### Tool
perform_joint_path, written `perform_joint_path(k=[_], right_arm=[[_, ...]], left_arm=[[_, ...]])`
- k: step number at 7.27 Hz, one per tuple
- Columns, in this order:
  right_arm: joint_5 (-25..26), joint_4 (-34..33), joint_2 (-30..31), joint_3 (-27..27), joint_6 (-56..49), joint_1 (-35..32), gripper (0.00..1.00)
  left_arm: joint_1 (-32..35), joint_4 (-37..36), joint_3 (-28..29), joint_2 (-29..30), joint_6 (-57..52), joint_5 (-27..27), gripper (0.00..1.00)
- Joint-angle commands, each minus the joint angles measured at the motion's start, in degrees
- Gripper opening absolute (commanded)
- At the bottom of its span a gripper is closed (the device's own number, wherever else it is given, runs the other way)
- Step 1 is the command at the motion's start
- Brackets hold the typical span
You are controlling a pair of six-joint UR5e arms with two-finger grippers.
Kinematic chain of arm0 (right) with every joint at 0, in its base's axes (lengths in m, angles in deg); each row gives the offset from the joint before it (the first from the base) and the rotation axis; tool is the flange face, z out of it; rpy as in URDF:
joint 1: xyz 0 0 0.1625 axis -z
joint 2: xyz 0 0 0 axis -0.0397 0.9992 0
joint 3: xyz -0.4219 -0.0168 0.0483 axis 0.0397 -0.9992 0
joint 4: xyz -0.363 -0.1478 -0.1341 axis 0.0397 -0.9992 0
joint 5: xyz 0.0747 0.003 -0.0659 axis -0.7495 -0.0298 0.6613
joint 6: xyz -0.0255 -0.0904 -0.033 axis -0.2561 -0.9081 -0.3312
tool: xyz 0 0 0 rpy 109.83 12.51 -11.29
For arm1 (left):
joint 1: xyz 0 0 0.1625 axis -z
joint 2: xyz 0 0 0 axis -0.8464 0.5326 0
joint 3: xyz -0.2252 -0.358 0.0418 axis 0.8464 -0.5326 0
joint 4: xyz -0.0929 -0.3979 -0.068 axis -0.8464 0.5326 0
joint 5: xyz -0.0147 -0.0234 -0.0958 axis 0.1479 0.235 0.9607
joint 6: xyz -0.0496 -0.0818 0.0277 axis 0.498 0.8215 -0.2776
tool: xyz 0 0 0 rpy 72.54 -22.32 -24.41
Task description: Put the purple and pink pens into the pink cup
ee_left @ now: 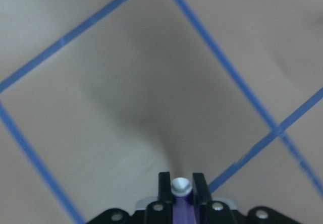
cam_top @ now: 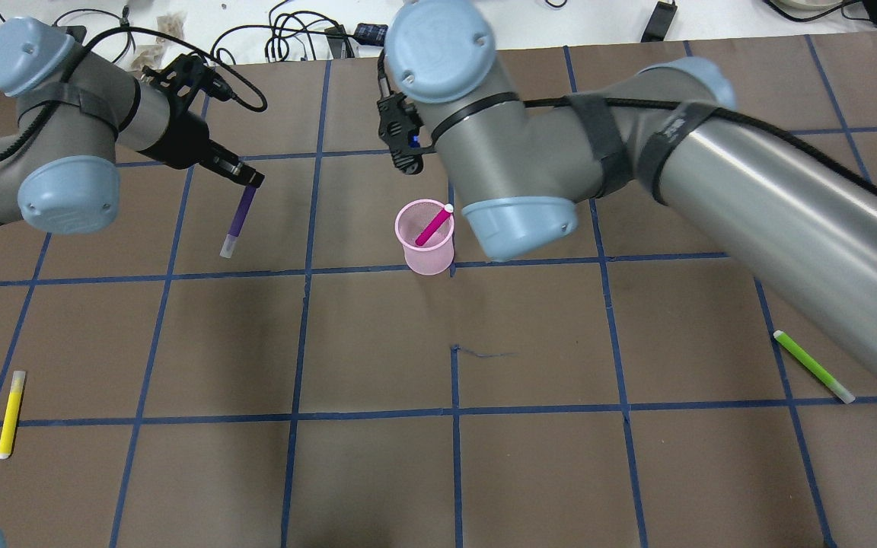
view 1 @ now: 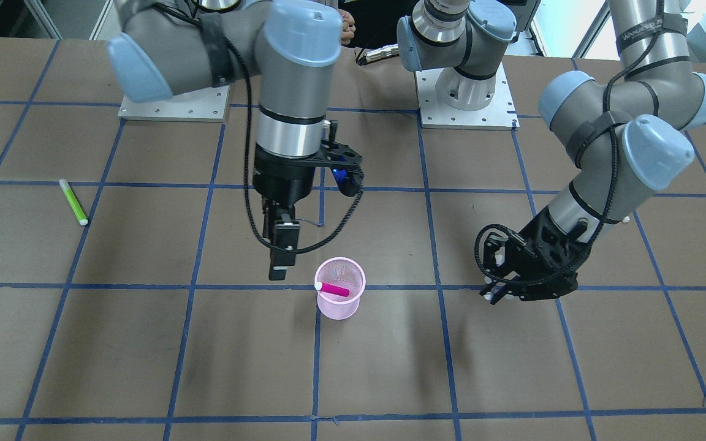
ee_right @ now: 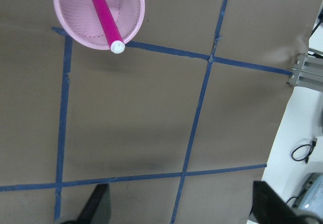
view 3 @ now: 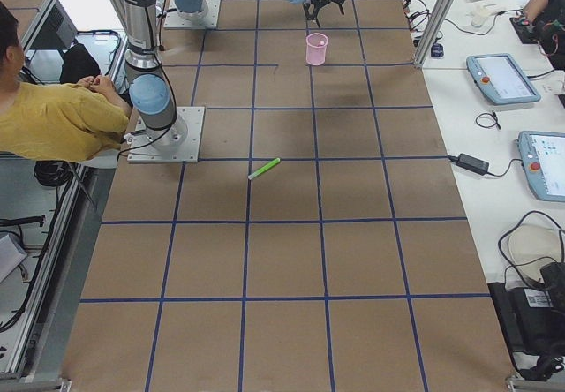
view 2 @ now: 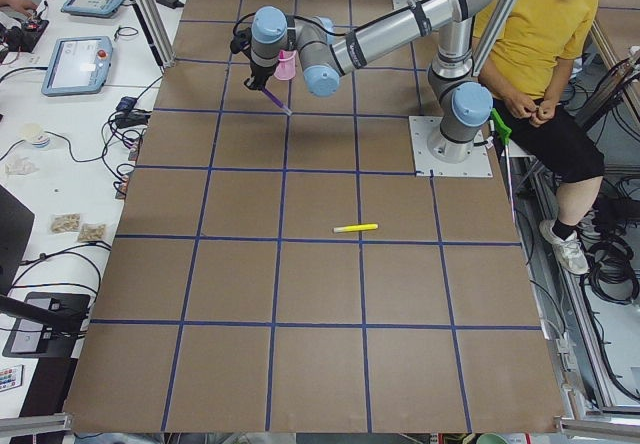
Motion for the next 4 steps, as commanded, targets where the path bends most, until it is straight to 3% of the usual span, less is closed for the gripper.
perform_joint_path(k=[1,2,3,4], right_arm=[[-9.8,11.1,7.4,0.1,1.0,12.9,1.0],[-15.9,16.5,10.2,0.2,3.7,16.8,1.0],[-18.8,20.8,12.2,0.9,10.1,18.2,1.0],[-18.7,21.2,13.3,1.5,25.3,18.2,1.0]], left_arm=[[6.0,-7.5,0.5,-0.5,12.9,6.7,0.04],[8.1,-13.9,0.9,0.9,23.7,6.6,0.05],[10.3,-18.4,1.4,1.7,33.7,6.3,0.05],[11.9,-19.6,1.6,2.1,42.1,5.6,0.04]])
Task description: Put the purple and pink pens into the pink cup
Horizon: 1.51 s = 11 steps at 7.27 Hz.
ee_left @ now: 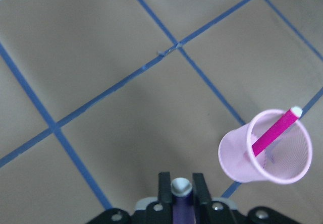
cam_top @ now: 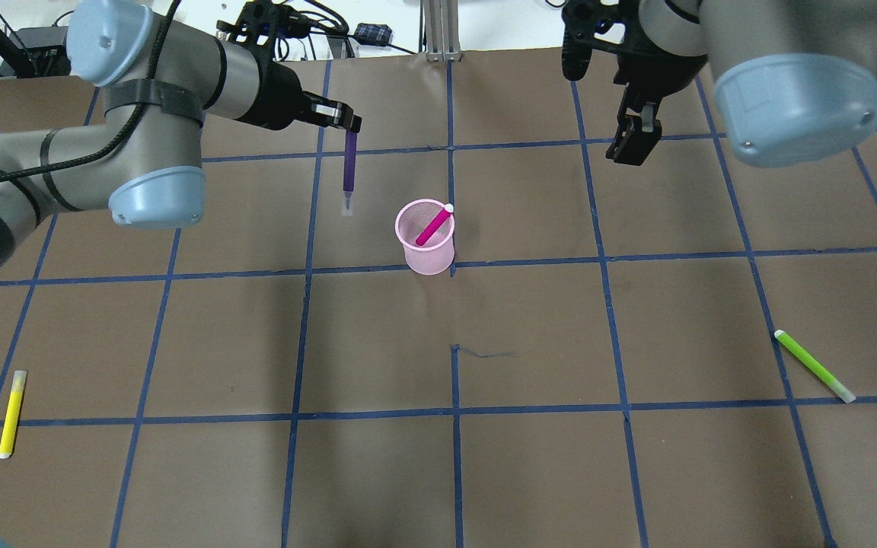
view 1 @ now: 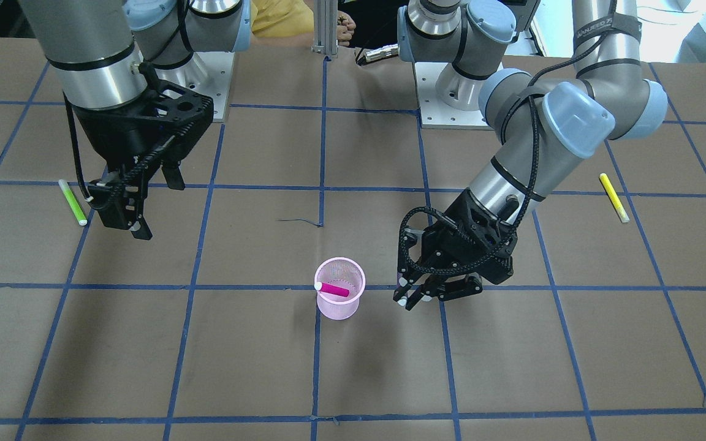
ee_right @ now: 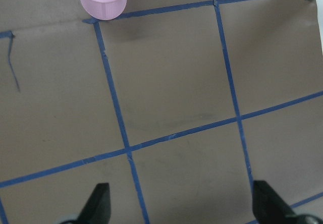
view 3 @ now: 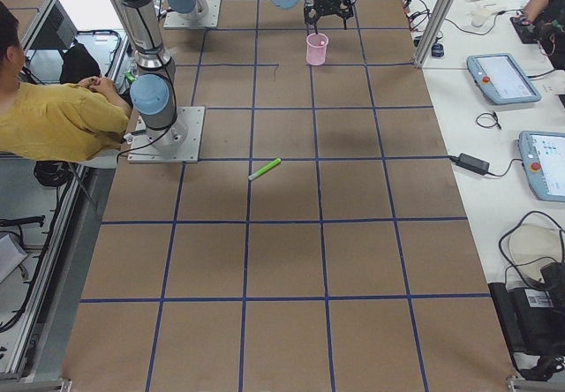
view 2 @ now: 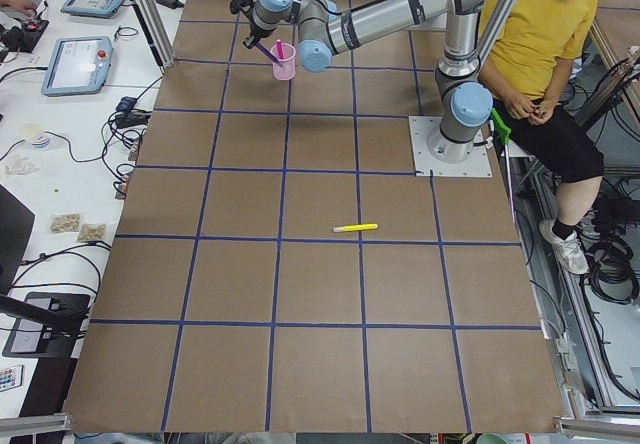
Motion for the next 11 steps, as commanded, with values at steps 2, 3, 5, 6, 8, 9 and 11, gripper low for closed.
perform_joint_path(k=[2,3,5,6,8,9,11], right_arm=[[-0.8,5.2,2.3,-0.1,37.6,1.2,1.0],[-1.0,6.5,2.5,-0.3,49.3,1.2,1.0],[-0.9,10.0,4.0,0.0,63.3,0.5,1.0],[-1.0,10.1,4.3,0.4,73.5,-0.9,1.0],[-1.9,9.9,4.3,0.5,74.0,-1.1,1.0],[-2.0,9.9,4.3,0.5,73.9,-1.1,1.0],[-1.3,9.9,5.1,0.6,74.0,-1.2,1.0]], left_arm=[[5.3,-13.1,-1.0,1.7,19.5,-8.1,0.04],[7.5,-17.0,-2.5,1.4,20.0,-11.9,0.04],[8.1,-35.2,-9.9,1.8,21.0,-19.0,0.04],[8.7,-39.1,-11.3,1.7,21.2,-19.1,0.04],[10.8,-40.2,-12.7,2.0,25.4,-22.3,0.04],[13.4,-40.8,-13.2,1.9,26.7,-25.5,0.04],[13.8,-40.7,-14.4,3.2,27.2,-26.0,0.04]])
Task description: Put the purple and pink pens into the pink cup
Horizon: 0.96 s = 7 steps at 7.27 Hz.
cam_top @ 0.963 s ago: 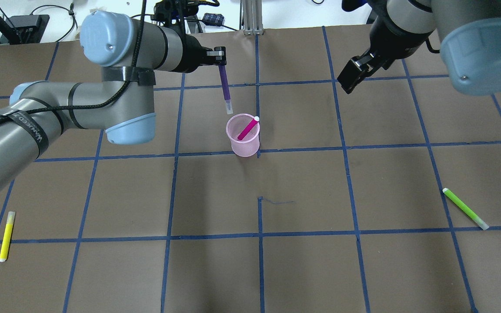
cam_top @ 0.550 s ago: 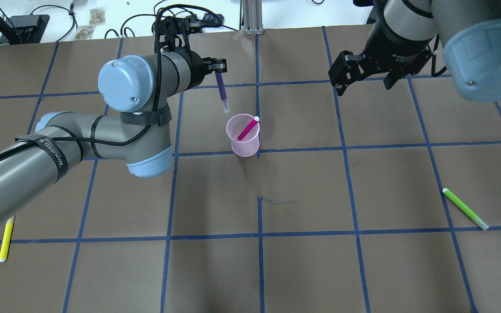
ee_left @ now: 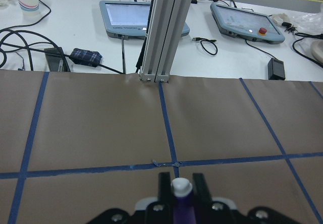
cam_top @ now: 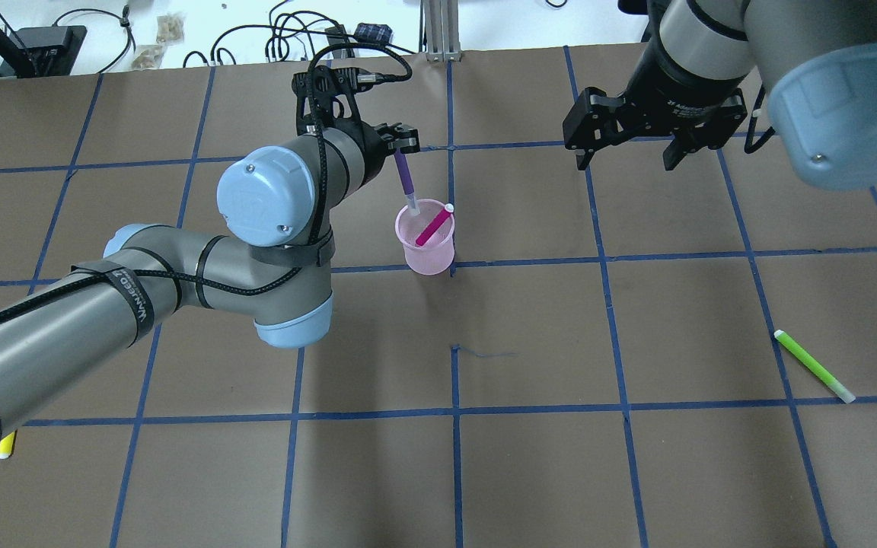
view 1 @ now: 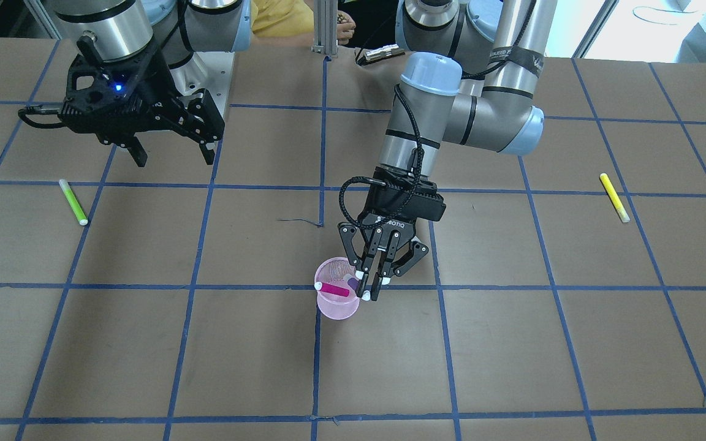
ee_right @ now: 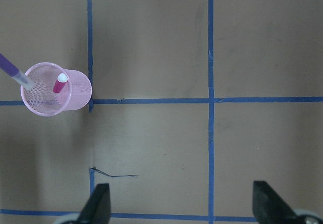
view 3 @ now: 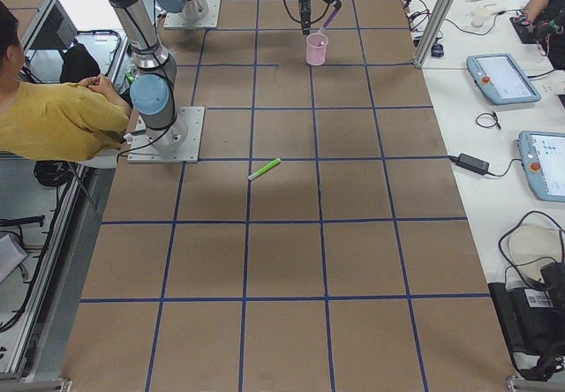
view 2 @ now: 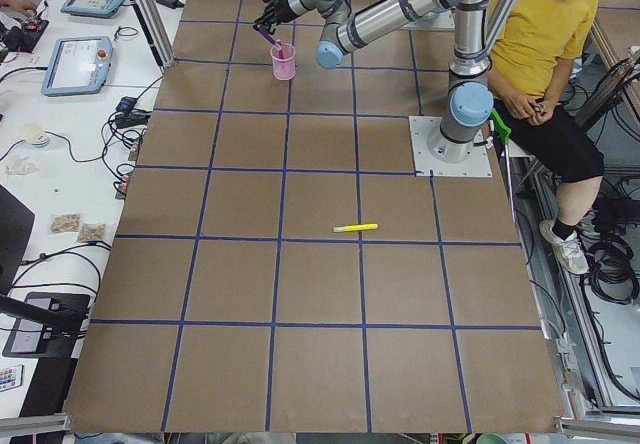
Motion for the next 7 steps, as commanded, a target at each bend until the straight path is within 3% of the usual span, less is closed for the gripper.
perform_joint_path(k=[1,2,4,6,7], right_arm=[[0.0,0.0,0.4,0.1,0.1,-0.1,1.0],[-0.4,-0.1,0.4,0.1,0.1,-0.1,1.0],[-0.4,-0.2,0.4,0.1,0.2,-0.1,1.0],[-0.4,-0.3,0.4,0.1,0.2,-0.1,1.0],[-0.5,-0.3,0.4,0.1,0.3,-0.1,1.0]], left_arm=[[0.7,0.0,-0.7,1.7,0.5,-0.5,0.04],[0.9,-0.1,-0.7,2.3,0.7,-0.1,0.07],[1.6,0.3,-0.8,2.9,1.0,0.1,0.6],[1.9,0.8,-0.8,3.3,1.0,0.3,0.98],[1.8,4.0,0.3,2.2,1.0,0.5,1.0]])
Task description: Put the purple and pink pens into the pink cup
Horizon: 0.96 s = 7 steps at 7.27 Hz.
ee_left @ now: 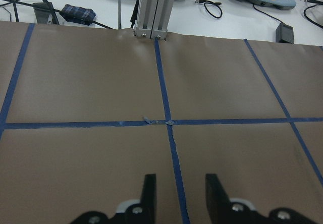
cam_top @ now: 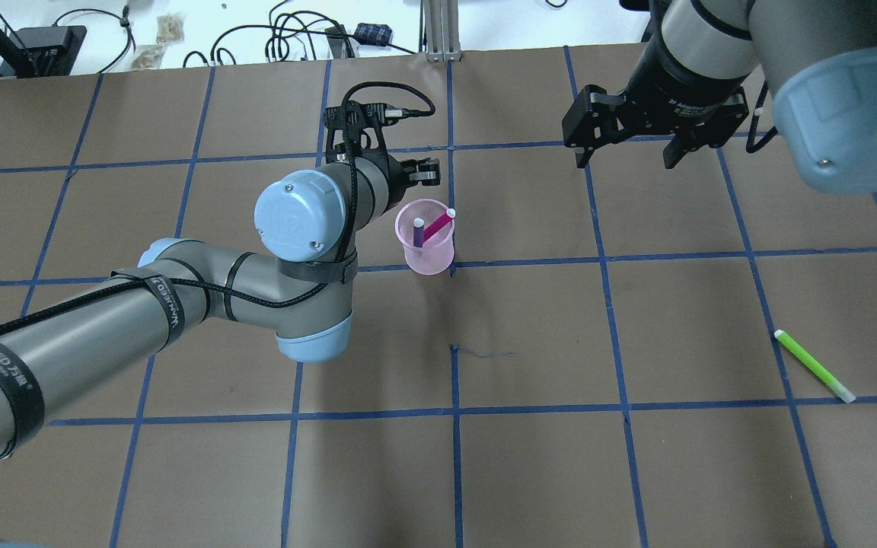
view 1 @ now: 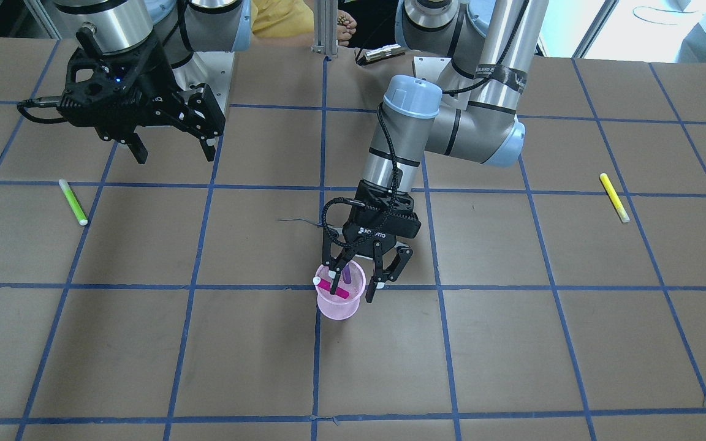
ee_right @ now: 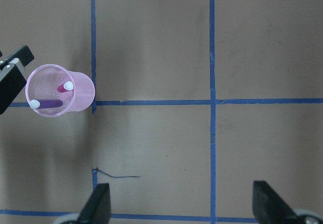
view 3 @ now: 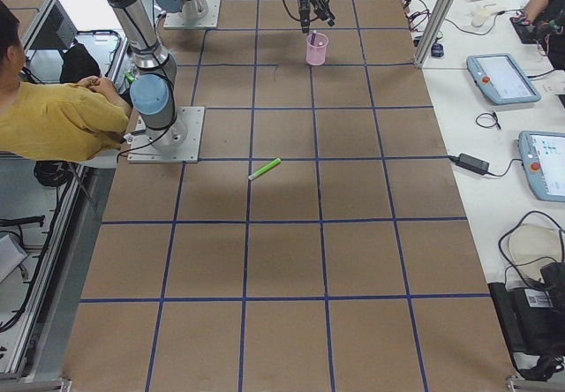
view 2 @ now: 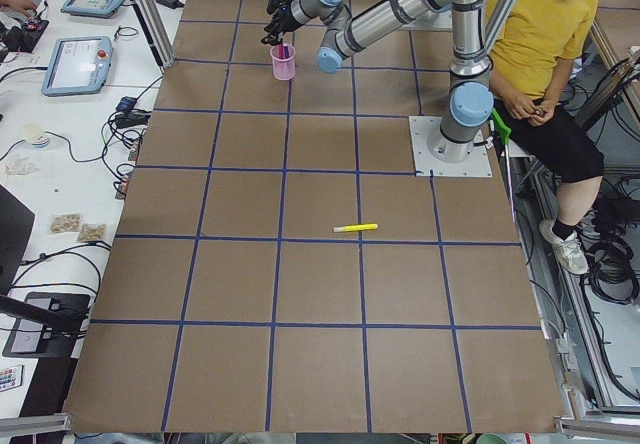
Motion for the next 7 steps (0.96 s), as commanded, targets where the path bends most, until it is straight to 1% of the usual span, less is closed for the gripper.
perform_joint_path(k=[1,2,3,4,5,6,7], right_arm=[[-0.2,0.0,0.0,0.0,0.0,0.0,1.0],[-0.2,-0.1,0.0,0.0,0.0,0.0,1.0],[-0.2,-0.2,-0.1,0.0,0.4,0.0,1.0],[-0.1,-0.2,-0.2,0.0,0.4,0.0,1.0],[-0.1,-0.2,-0.3,0.0,0.4,0.0,1.0],[0.0,-0.2,-0.3,0.0,0.3,0.0,1.0],[0.0,-0.2,-0.3,0.0,0.3,0.0,1.0]], left_arm=[[-1.0,15.0,4.0,-2.8,-0.2,5.2,1.0],[-2.7,30.5,11.5,-4.3,-0.3,6.4,1.0],[-3.7,46.4,19.4,-5.6,-1.0,6.5,1.0],[-4.4,60.6,26.1,-6.4,-1.2,6.1,1.0],[-6.3,70.7,29.9,-7.2,-3.6,6.0,1.0],[-10.4,78.6,31.7,-9.1,-10.9,5.8,1.0],[-14.6,83.7,31.8,-11.8,-16.9,5.7,1.0]])
